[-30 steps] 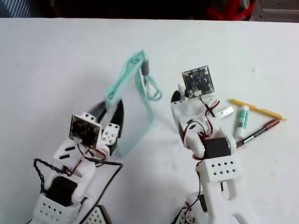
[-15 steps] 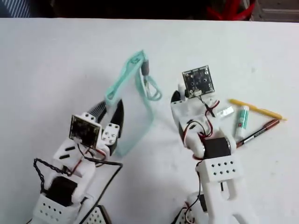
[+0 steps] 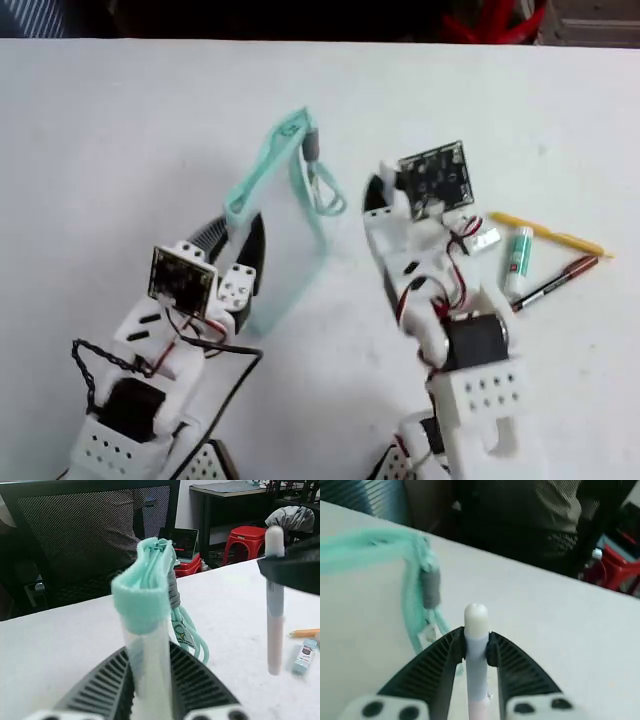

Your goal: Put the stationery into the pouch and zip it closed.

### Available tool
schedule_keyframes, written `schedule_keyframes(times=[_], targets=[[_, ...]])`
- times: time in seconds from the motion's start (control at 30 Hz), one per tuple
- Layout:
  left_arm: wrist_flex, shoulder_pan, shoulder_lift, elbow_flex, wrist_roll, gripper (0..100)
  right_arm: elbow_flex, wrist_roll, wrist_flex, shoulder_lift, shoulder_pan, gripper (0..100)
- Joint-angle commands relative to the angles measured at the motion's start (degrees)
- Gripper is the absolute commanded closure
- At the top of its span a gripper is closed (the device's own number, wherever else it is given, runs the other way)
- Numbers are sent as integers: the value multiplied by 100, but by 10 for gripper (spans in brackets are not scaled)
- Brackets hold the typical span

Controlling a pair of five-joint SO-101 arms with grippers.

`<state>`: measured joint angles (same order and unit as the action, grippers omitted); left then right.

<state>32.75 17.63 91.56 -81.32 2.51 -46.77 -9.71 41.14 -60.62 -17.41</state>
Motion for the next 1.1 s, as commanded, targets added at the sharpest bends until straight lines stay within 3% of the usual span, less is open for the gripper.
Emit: schedule_keyframes(times=[0.0, 0.23, 0.57, 0.7, 1.07], targets=[[0, 127, -31, -44, 88, 976, 1125, 0, 189, -330, -514, 981], [-35, 215, -31, -158, 88, 930, 3279, -9, 303, -110, -1543, 981], [-26, 286, -31, -158, 79, 917, 6066, 44, 1411, 2202, -2220, 981], [9, 259, -31, -167, 44, 856, 6303, 53, 1710, 2580, -2220, 981], [9, 259, -31, -167, 44, 856, 6145, 53, 2237, 2695, -2229, 981]])
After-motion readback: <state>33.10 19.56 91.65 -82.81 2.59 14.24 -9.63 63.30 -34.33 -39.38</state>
